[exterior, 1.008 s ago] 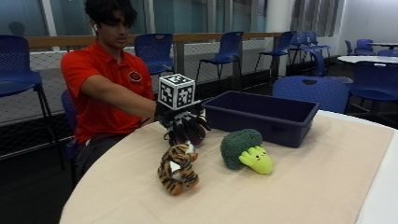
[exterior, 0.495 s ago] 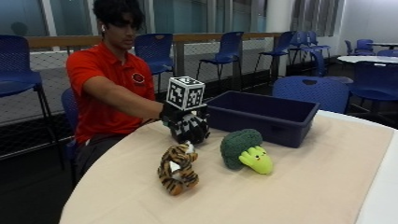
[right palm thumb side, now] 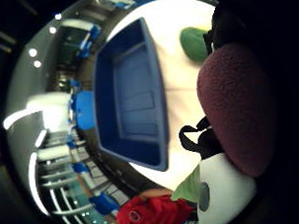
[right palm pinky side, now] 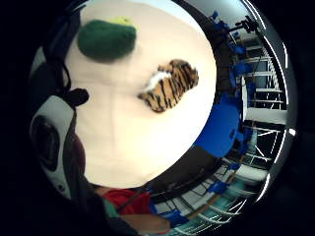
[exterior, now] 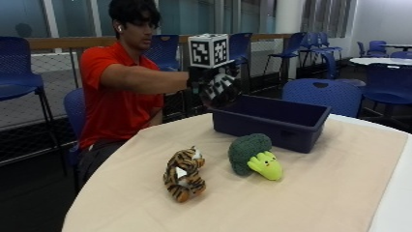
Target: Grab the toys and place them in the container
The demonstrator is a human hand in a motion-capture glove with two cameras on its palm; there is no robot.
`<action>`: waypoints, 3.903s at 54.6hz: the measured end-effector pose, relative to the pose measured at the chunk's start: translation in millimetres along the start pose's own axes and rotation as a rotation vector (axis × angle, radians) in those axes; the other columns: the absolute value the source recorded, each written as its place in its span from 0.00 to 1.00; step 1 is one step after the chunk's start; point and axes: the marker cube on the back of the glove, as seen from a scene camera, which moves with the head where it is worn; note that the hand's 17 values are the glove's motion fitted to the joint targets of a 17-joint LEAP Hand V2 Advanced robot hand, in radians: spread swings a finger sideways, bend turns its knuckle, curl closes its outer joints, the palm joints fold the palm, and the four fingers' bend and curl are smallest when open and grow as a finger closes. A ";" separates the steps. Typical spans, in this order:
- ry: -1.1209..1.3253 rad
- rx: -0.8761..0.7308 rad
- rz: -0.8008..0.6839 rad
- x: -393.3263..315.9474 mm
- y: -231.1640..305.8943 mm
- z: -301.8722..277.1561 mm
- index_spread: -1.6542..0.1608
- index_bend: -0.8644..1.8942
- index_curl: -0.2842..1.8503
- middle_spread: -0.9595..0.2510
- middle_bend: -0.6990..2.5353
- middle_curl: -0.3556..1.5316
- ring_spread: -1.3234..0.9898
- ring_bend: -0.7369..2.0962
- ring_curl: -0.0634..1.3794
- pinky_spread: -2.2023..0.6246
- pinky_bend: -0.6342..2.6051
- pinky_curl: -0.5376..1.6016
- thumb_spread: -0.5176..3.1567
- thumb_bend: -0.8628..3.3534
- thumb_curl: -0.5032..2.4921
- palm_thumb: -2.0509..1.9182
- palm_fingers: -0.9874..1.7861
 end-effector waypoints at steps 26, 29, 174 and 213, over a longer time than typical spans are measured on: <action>0.002 0.054 -0.201 -176.2 -78.0 -45.3 0.68 0.43 0.30 0.38 0.38 0.57 0.35 0.60 0.39 0.61 0.50 0.44 0.28 0.23 0.46 0.69 0.71; -0.013 0.050 -0.199 -183.9 -82.2 -35.8 0.68 0.43 0.31 0.38 0.37 0.58 0.35 0.60 0.40 0.61 0.50 0.44 0.28 0.23 0.46 0.69 0.71; 0.065 0.092 -0.411 -156.4 -87.4 -34.7 0.66 0.43 0.36 0.46 0.33 0.34 0.37 0.61 0.39 0.62 0.50 0.43 0.34 0.24 0.42 0.68 0.72; 0.024 -0.097 -0.144 -33.9 -65.3 -20.9 0.73 0.35 0.25 0.78 0.24 0.28 0.61 0.33 0.23 0.81 0.64 0.45 0.41 0.18 0.29 0.49 0.24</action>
